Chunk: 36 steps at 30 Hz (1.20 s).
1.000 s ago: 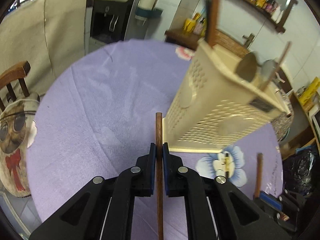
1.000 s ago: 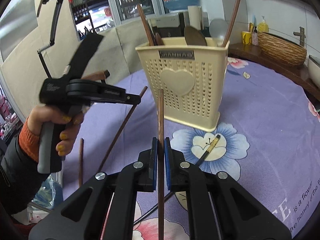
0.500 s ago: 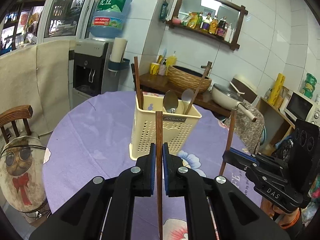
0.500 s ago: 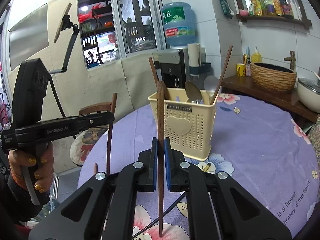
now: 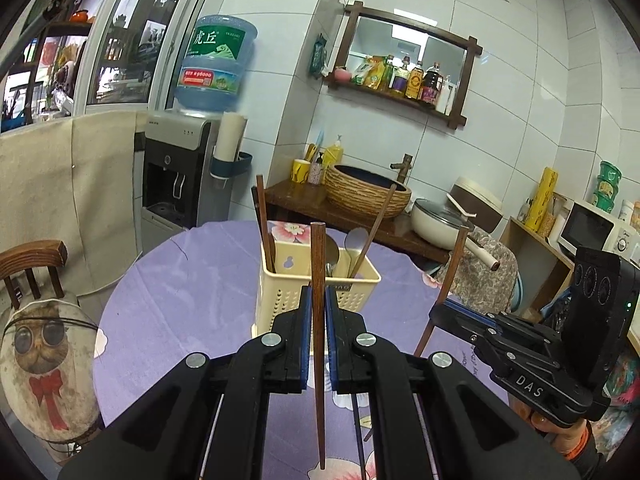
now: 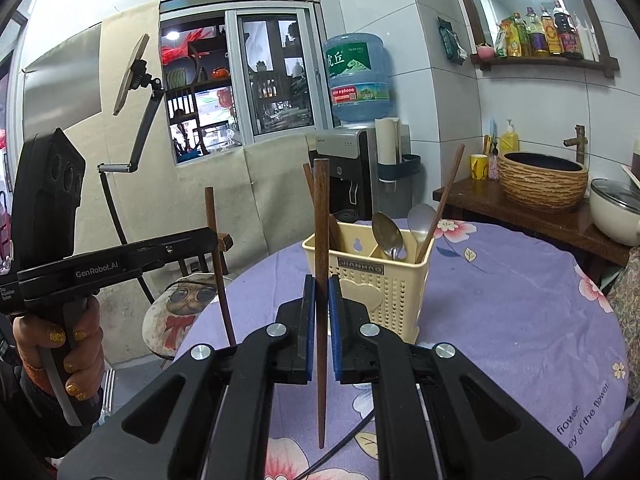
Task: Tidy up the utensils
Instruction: 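Lift both brown chopsticks upright and lower them into the cream holder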
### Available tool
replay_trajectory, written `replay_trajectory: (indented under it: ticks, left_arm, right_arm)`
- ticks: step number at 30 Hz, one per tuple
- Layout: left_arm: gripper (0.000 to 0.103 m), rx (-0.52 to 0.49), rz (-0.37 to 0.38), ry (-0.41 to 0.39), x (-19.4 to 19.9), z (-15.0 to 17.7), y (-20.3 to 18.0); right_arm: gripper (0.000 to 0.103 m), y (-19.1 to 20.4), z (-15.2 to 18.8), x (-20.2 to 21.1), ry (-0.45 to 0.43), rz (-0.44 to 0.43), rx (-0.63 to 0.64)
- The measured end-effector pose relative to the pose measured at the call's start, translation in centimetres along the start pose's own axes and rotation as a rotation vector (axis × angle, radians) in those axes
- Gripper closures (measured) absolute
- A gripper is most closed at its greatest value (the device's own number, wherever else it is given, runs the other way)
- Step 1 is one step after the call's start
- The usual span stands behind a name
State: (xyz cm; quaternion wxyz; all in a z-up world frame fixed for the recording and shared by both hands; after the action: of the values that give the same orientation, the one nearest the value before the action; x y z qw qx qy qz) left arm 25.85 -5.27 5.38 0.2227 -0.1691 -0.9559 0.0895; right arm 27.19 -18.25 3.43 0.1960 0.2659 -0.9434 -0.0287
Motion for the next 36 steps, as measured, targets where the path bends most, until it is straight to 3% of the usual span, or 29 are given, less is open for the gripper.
replay_trajectory:
  ticks: [7,14,17,20,25,36]
  left_arm:
    - [0.096,0.012,0.025,-0.048,0.8,-4.0,-0.3]
    - [0.096,0.022,0.023,-0.150,0.5,-12.2,-1.2]
    - [0.096,0.019,-0.016,-0.200,-0.4,-15.6,-1.0]
    - [0.096,0.027,-0.035,-0.210,-2.0,-17.3,-0.6]
    - [0.096,0.039,-0.095,-0.197,-6.3,-16.7,1.2]
    - [0.096,0.042,-0.139,-0.081,-12.0,-10.0,3.1]
  right_arm:
    - [0.096,-0.3,-3.8,0.3,-0.052,-0.004,0.001]
    - [0.096,-1.4,-12.1,-0.2,-0.164,0.037,0.016]
    - [0.096,-2.1,-15.9,-0.6,-0.212,0.072,0.028]
    - [0.096,-2.8,-18.3,-1.7,-0.243,0.117,0.045]
    - [0.096,-4.3,-17.2,-4.6,-0.225,0.154,0.037]
    - [0.096,-6.7,-10.1,-9.8,-0.092,0.169,-0.019]
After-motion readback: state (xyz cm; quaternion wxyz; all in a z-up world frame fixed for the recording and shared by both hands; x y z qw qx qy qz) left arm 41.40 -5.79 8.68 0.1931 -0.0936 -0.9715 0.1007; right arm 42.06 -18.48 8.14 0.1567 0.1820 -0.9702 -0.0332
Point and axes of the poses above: each gripper's, at about its wrist camera, not at the fingertips, and x roughly against the way its jaws point, y to its left, z to its underside, the point moved 10 cm from there along -x, roughly the way its jaws point
